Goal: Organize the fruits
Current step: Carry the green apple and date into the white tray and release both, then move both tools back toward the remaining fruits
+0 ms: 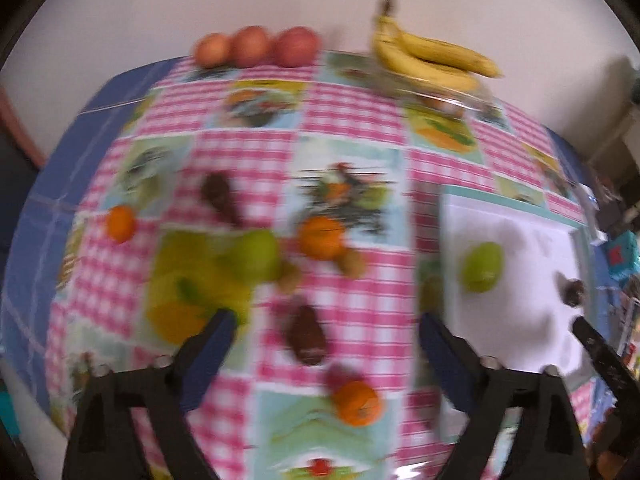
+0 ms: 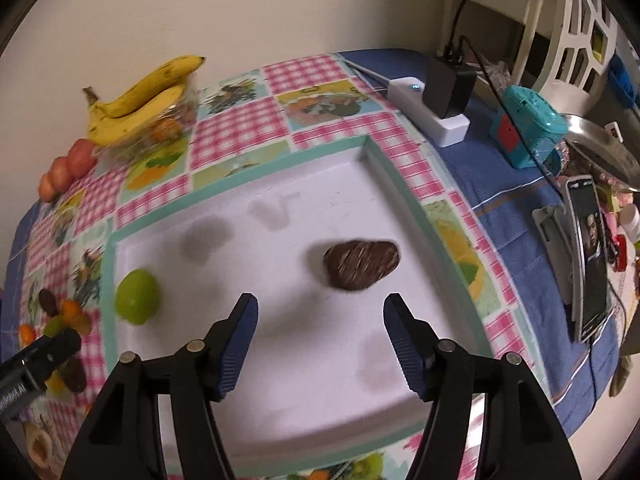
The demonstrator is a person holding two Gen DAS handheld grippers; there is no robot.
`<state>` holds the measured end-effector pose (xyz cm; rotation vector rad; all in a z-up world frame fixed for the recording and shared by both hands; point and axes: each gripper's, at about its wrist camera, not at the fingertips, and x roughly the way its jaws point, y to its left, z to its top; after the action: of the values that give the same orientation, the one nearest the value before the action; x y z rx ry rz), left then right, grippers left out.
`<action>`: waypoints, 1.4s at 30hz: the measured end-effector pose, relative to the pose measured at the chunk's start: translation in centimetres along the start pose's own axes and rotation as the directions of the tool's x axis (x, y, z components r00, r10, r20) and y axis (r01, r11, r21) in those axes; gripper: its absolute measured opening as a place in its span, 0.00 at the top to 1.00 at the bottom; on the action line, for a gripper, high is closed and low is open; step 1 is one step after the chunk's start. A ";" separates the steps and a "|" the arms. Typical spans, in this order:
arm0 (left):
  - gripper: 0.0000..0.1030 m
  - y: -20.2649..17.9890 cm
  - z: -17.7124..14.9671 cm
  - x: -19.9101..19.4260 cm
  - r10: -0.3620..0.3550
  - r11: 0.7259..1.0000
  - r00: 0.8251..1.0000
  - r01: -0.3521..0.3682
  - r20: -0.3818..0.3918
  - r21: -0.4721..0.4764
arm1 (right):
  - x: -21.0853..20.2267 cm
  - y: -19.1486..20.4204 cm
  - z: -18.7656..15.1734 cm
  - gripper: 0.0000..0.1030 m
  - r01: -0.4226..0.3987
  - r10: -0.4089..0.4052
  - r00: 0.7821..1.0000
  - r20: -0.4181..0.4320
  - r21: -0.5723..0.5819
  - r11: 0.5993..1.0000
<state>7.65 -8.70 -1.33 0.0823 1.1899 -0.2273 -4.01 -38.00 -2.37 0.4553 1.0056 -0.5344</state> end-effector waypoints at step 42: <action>0.00 17.3 -2.3 -2.0 0.098 0.915 0.994 -0.070 0.049 -0.396 | -1.1 12.3 -7.4 0.10 -0.258 0.250 0.966 -0.064 -0.251 0.933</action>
<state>8.66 8.80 -1.30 -0.2267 1.1408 0.0889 -1.88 -23.81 -3.42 0.3547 1.0116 -0.1604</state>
